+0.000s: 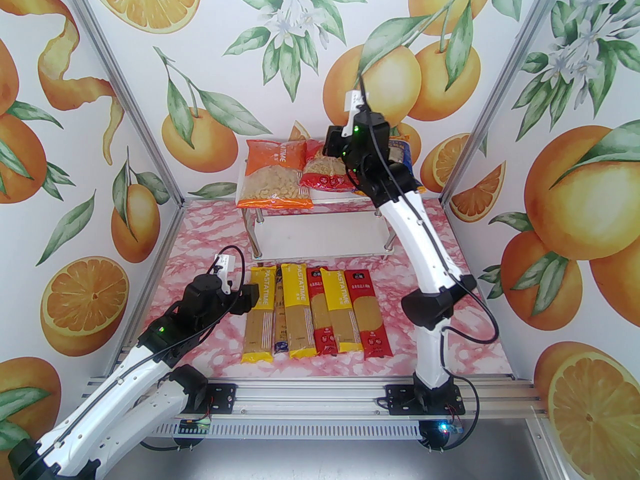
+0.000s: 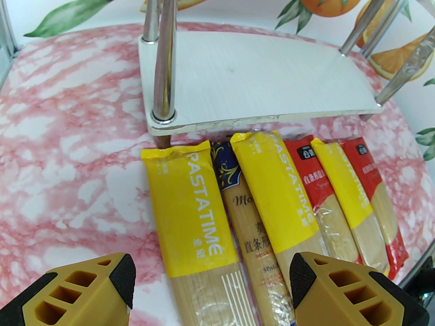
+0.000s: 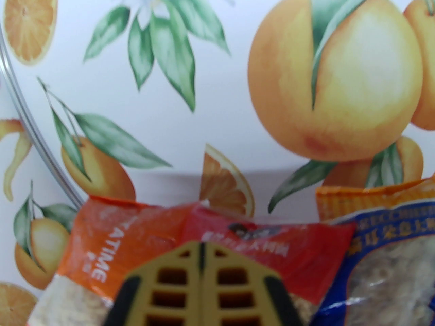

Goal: Place and organize the pasta boxes and bags onto the shelf

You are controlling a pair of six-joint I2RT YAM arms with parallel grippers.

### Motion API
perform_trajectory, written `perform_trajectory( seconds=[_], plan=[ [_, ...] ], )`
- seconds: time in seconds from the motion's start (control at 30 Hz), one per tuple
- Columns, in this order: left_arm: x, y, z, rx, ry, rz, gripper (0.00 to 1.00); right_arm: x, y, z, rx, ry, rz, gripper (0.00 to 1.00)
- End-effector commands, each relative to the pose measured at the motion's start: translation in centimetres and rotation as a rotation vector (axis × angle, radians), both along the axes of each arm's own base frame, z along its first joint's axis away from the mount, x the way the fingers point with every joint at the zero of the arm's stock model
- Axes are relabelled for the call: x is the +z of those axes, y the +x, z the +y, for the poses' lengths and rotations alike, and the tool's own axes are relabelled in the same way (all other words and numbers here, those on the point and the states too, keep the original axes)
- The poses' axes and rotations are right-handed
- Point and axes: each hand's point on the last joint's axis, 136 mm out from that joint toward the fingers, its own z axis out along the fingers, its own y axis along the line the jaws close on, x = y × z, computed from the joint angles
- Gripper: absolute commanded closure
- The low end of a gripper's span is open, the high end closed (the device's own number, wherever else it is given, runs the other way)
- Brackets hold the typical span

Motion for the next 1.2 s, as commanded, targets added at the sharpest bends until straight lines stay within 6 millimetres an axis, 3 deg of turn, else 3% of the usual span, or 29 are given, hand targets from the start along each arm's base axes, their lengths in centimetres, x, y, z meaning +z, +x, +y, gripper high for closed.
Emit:
perform_trajectory(
  seconds=[0.0,0.23,0.33,0.57,0.73,0.87,1.17],
  plan=[
    [2.0,0.2,0.2,0.007,-0.007,-0.043,0.21,-1.4,0.4,0.6,0.036,-0.026,0.034,0.97],
    [2.0,0.3,0.2,0.005,-0.005,-0.043,0.21,-9.1,1.8,0.7,0.083,-0.088,0.248,0.99],
    [1.9,0.4,0.1,0.003,-0.004,-0.041,0.19,-11.5,1.6,0.7,0.11,-0.12,0.319,0.95],
    [1.8,0.4,0.0,-0.003,-0.006,-0.039,0.17,-14.7,0.7,-0.2,0.104,-0.219,0.413,0.64],
    [1.7,0.4,-0.3,-0.009,-0.014,-0.034,0.16,-15.0,0.4,-1.1,0.076,-0.266,0.423,0.45],
    [1.6,0.4,-0.3,-0.01,-0.016,-0.032,0.16,-14.3,0.1,-1.3,0.072,-0.258,0.41,0.43],
    [1.7,0.3,0.2,0.009,-0.012,-0.047,0.18,-9.5,-1.0,-0.4,0.129,-0.135,0.273,0.38]
  ],
)
